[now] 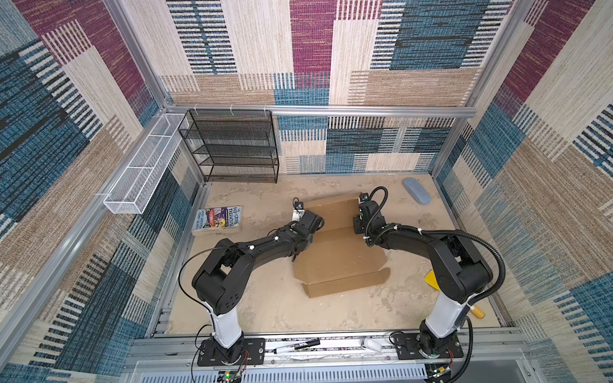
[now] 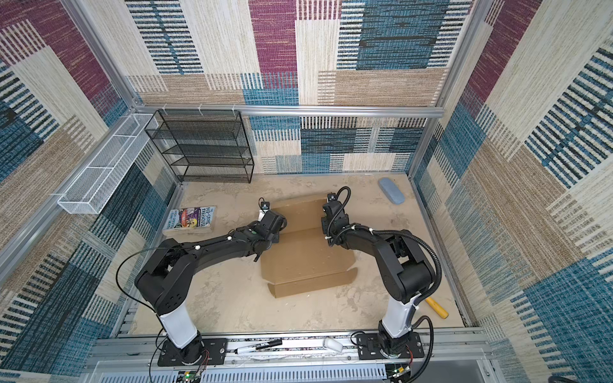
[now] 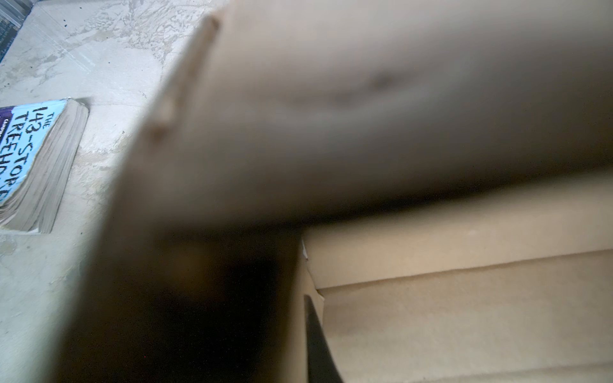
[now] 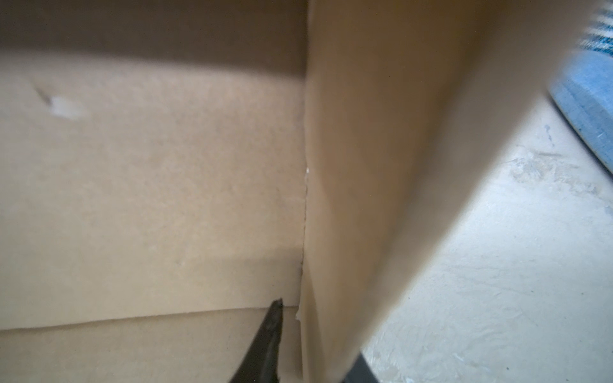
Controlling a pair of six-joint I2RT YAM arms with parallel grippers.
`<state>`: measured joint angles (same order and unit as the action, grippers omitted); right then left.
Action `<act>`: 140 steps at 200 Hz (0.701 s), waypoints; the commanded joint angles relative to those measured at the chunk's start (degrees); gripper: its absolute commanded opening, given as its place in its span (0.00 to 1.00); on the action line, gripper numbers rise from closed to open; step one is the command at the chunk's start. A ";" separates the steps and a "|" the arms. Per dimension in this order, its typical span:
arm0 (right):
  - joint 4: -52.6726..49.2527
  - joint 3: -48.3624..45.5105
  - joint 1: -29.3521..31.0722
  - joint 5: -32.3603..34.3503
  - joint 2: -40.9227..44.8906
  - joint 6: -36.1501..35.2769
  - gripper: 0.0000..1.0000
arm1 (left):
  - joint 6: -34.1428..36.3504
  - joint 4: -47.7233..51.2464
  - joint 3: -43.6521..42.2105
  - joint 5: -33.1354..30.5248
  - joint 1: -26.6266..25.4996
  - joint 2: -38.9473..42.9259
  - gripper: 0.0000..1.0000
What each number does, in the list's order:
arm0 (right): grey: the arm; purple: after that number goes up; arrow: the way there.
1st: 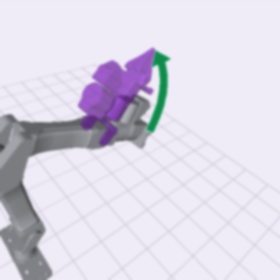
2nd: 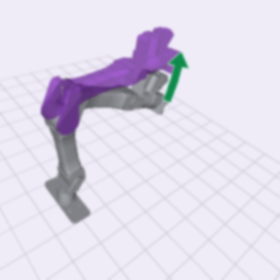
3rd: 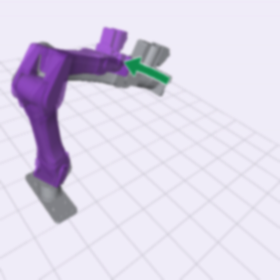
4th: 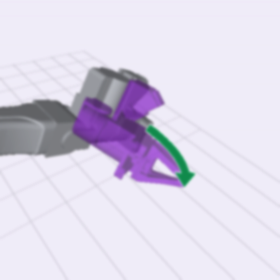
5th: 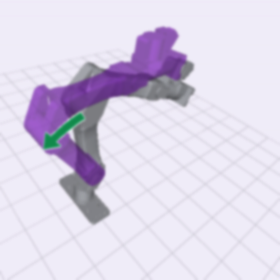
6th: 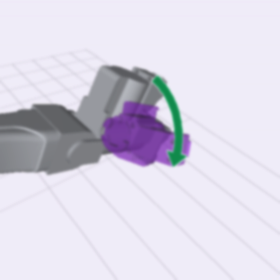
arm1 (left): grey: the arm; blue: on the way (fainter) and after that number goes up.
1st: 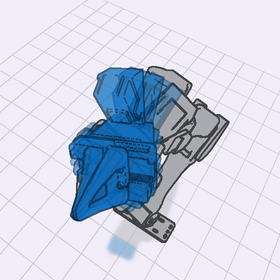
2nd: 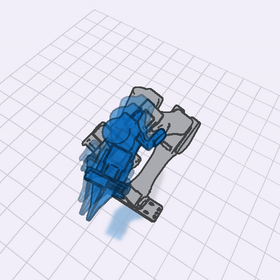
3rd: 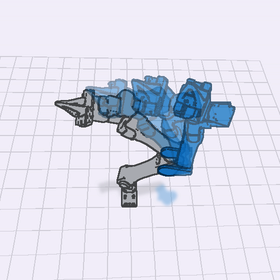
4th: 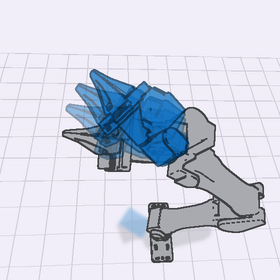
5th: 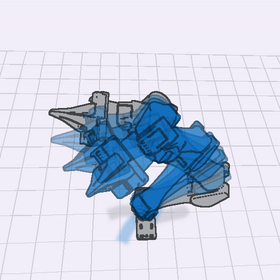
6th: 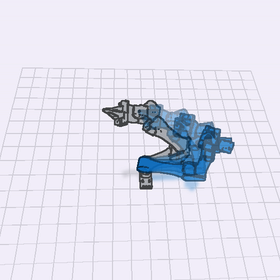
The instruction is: Fold the paper box
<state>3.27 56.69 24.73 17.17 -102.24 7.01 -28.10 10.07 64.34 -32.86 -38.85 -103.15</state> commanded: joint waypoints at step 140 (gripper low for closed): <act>-2.80 1.40 0.07 -0.69 -0.46 -0.19 0.08 | 0.59 2.84 1.58 -1.21 0.04 0.32 0.24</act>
<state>2.44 57.47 24.73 17.52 -102.52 7.18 -28.05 11.40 65.39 -32.95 -38.79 -103.13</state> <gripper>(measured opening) 0.089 0.225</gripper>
